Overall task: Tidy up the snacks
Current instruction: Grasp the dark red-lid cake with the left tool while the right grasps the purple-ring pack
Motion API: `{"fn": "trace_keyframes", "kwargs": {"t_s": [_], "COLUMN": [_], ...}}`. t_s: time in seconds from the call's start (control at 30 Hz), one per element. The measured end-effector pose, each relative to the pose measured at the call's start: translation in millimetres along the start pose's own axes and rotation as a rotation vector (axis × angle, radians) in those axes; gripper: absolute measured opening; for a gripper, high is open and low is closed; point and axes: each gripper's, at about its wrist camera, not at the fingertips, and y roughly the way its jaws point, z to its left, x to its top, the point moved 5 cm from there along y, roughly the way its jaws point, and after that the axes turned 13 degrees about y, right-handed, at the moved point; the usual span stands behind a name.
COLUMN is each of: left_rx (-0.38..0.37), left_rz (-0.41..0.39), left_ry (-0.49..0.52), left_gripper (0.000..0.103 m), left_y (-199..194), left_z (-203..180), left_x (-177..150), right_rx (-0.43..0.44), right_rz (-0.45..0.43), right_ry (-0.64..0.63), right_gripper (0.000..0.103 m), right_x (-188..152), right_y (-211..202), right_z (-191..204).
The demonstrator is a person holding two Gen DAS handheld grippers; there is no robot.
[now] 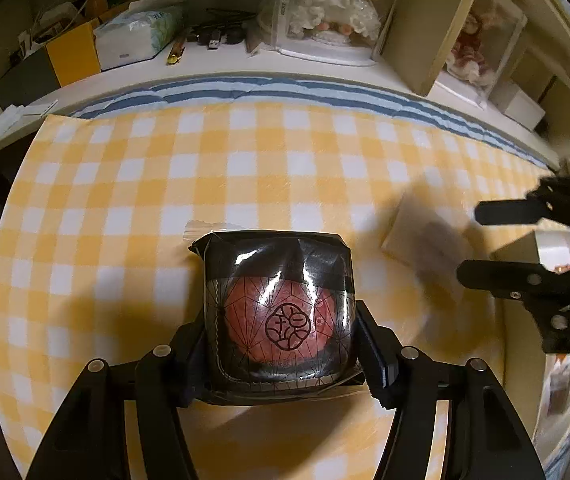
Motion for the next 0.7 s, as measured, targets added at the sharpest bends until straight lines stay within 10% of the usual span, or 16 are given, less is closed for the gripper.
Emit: {"fn": "trace_keyframes", "kwargs": {"t_s": [0.23,0.7], "left_rx": [-0.028,-0.056], "left_rz": [0.000,-0.102], "left_ry": [0.023,-0.042], "left_gripper": [0.062,0.061], "left_y": [-9,-44], "left_z": [11,16], "left_x": [-11,-20], "right_rx": [-0.043,0.003], "right_rz": [0.088,-0.009], "right_ry": [-0.176,-0.016], "right_gripper": [0.056,0.048], "right_x": [0,15], "right_y": [30,7], "right_z": [13,3]}}
